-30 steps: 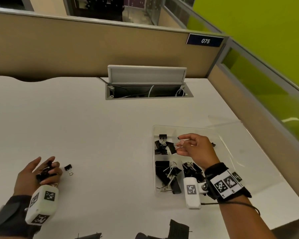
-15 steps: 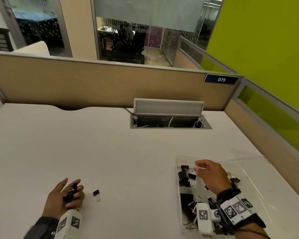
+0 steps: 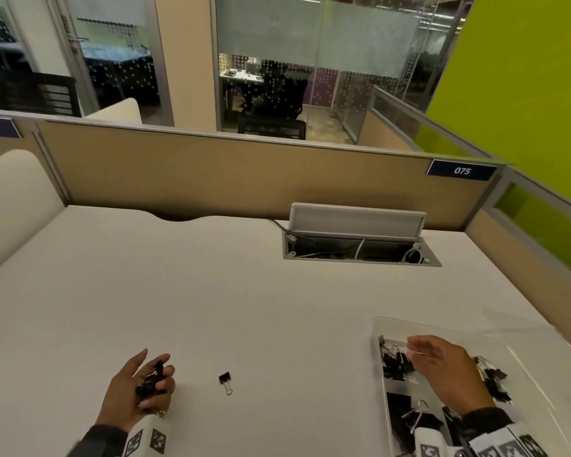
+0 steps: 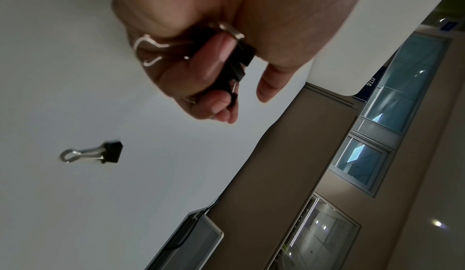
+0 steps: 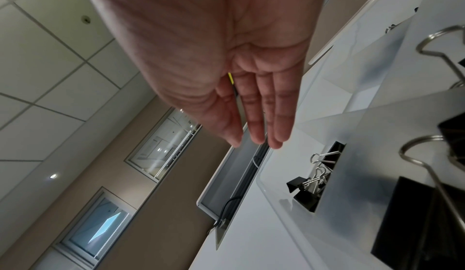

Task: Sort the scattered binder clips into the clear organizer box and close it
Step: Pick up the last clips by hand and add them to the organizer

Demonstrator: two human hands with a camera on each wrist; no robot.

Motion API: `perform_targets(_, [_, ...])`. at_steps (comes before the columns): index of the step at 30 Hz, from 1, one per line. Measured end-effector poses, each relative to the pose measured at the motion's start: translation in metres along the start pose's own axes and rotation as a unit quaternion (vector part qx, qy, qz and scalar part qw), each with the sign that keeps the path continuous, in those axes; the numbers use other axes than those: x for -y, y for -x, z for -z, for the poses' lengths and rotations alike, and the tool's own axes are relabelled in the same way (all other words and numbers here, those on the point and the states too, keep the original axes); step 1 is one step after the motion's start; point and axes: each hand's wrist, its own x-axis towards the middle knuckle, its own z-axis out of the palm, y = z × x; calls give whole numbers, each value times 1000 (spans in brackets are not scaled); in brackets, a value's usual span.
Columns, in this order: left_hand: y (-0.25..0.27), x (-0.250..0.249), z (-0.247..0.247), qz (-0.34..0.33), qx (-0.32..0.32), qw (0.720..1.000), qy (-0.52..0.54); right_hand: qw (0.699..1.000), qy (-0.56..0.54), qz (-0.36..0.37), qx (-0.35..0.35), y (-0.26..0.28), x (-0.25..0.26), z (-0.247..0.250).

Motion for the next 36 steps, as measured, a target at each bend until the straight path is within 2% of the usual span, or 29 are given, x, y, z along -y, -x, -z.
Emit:
perform_targets(16, [-7,-6,7,14,10,999,-29,1000,11,-15,-3,23,-2,-1])
perform_targets(23, [-3,-5,5,31,-61,997,-39,1000,16,3,27,41,15,-17])
perform_targets(26, [-3,-6,6,48,-68,995,-50,996,33,35,71,54,39,-49])
perform_targets(31, [-3,-10,7,66,-27,995,-65,964,89,98,229,66,75,-139])
perform_targets(33, [1,-11,6,66,-14,996,-55,957,96,108,251,63,84,-176])
perform_targets(36, [9,-8,3,66,-15,997,-36,958,114,103,243,56,94,-223])
